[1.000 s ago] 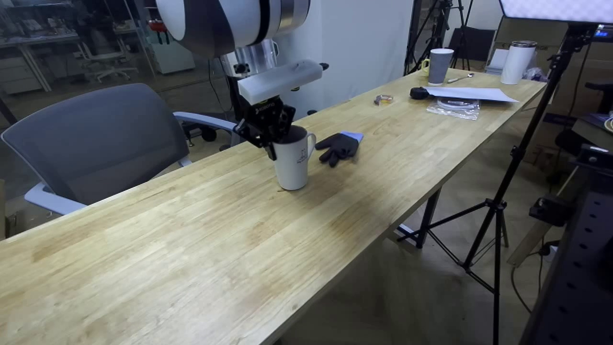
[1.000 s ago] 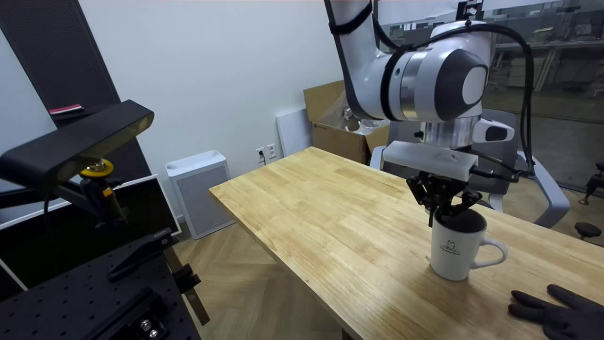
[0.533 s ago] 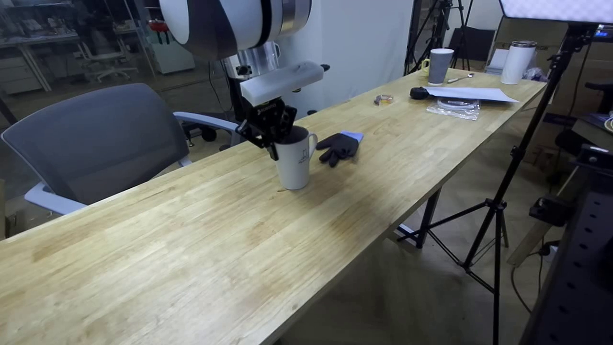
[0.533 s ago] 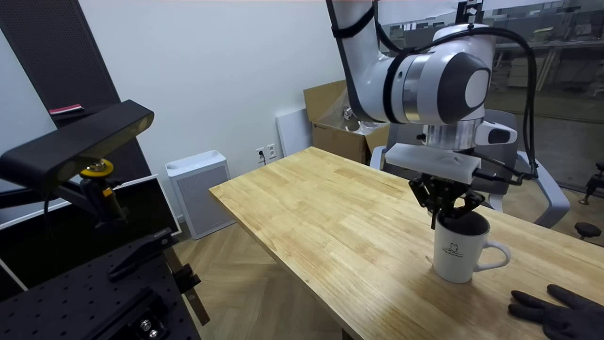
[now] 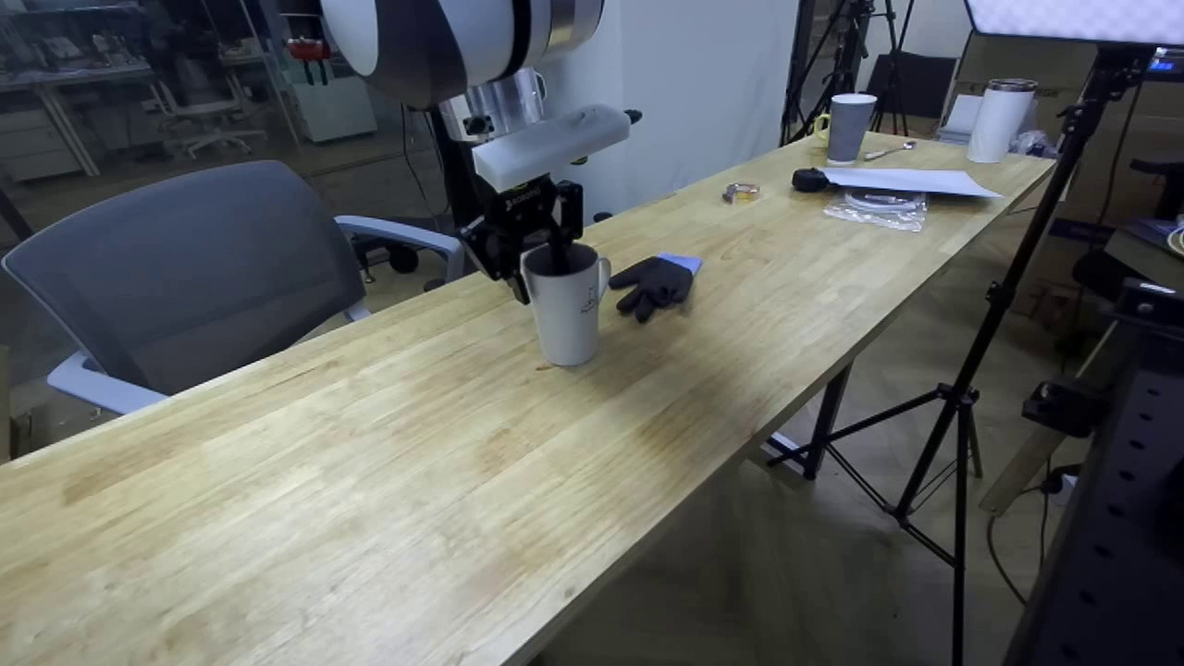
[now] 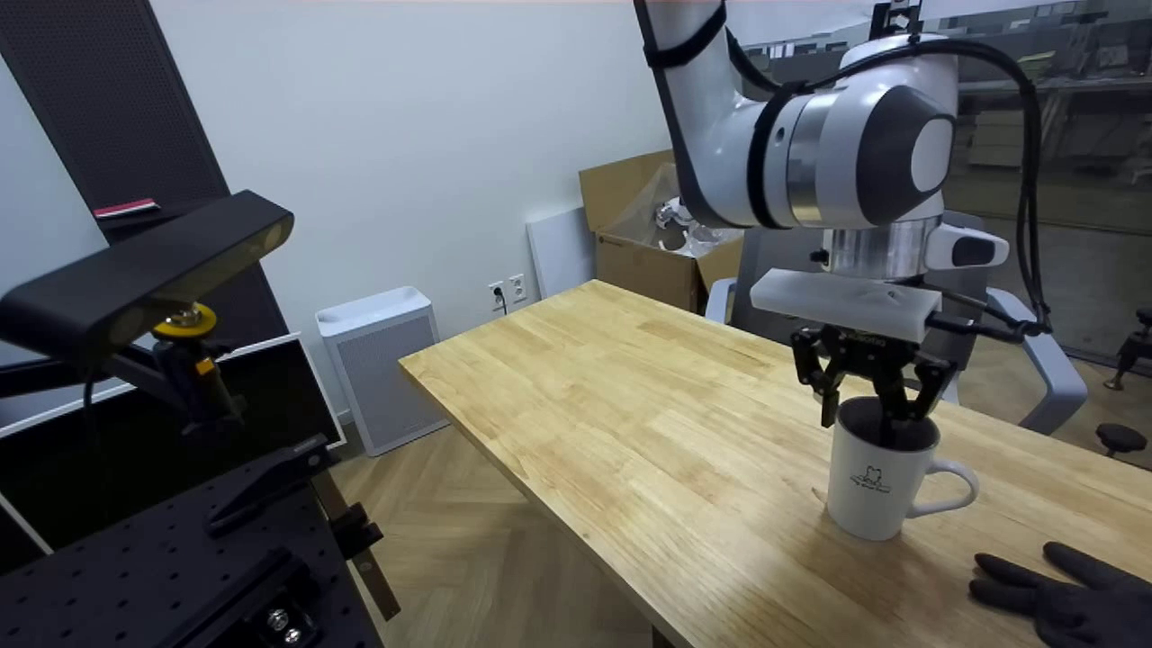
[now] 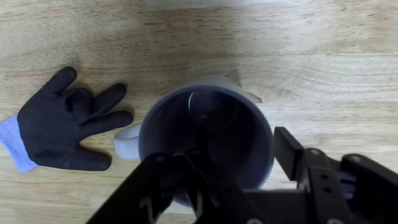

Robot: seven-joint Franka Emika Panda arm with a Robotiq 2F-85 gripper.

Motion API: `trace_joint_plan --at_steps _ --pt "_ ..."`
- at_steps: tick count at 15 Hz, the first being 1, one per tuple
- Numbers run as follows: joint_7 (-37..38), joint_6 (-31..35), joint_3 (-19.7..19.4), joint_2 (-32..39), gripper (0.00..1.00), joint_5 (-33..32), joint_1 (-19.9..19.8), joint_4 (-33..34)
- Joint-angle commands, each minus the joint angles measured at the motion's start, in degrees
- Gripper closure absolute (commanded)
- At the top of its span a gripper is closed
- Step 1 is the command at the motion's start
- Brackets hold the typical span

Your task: Move the mug to the left

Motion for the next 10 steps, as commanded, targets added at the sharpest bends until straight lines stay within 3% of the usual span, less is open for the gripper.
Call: trace_joint_plan --at_steps 1,4,10 --pt "4.29 -4.33 -2.22 -0.22 0.11 -2.62 2.28 2.48" --pt "6.8 -7.79 -3.46 -1.17 0.0 -4.34 3.9 4.16" --pt "10.56 -15.87 -3.32 -3.99 0.0 -6.02 5.29 8.21"
